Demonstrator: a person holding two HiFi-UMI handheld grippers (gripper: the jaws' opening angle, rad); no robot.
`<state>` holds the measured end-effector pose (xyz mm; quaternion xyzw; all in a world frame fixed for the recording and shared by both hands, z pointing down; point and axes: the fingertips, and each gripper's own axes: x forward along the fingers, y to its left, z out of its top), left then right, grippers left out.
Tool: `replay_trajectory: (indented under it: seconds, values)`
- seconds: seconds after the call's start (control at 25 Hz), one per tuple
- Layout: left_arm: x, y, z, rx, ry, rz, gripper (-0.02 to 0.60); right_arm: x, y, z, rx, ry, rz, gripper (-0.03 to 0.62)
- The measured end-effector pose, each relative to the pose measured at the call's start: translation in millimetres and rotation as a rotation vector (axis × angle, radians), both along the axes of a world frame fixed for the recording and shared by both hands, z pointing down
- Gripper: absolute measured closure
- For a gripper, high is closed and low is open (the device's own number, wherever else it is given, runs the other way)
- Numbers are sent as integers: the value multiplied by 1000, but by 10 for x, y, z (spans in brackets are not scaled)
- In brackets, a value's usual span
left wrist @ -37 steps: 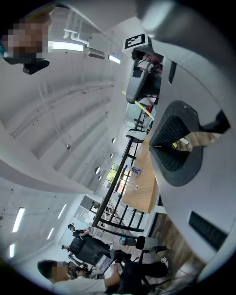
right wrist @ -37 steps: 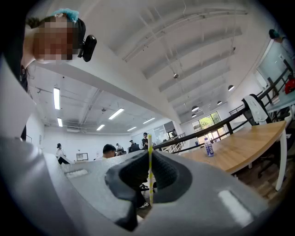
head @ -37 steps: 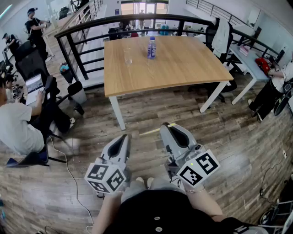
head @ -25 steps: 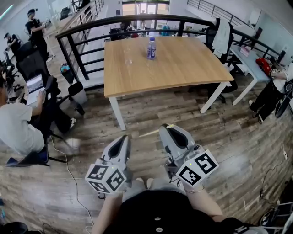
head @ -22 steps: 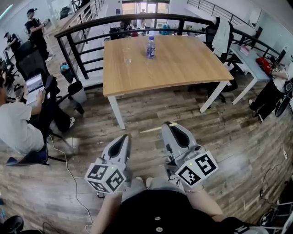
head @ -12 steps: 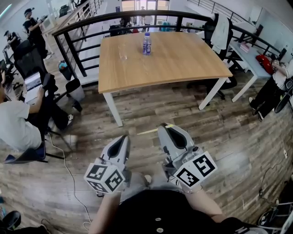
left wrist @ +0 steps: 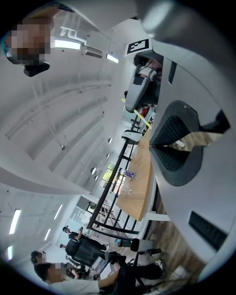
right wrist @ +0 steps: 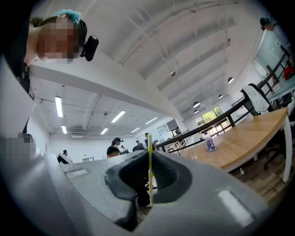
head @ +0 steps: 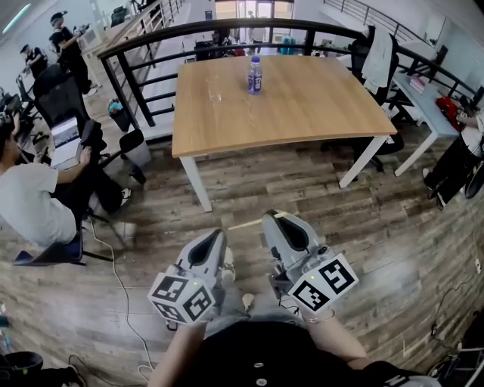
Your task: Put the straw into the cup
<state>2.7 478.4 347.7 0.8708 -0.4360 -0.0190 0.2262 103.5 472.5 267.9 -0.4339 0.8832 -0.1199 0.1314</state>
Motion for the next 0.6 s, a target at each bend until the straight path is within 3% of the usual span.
replay_trajectory:
  seconds: [0.28,0.6]
  values:
    - [-48,-474,75,-21,24,-7,561,-36,-481,68,-15,16,6,580]
    - [-366,-1334,81,1,29,-25,561,-229,-1295,87,10,49,32,580]
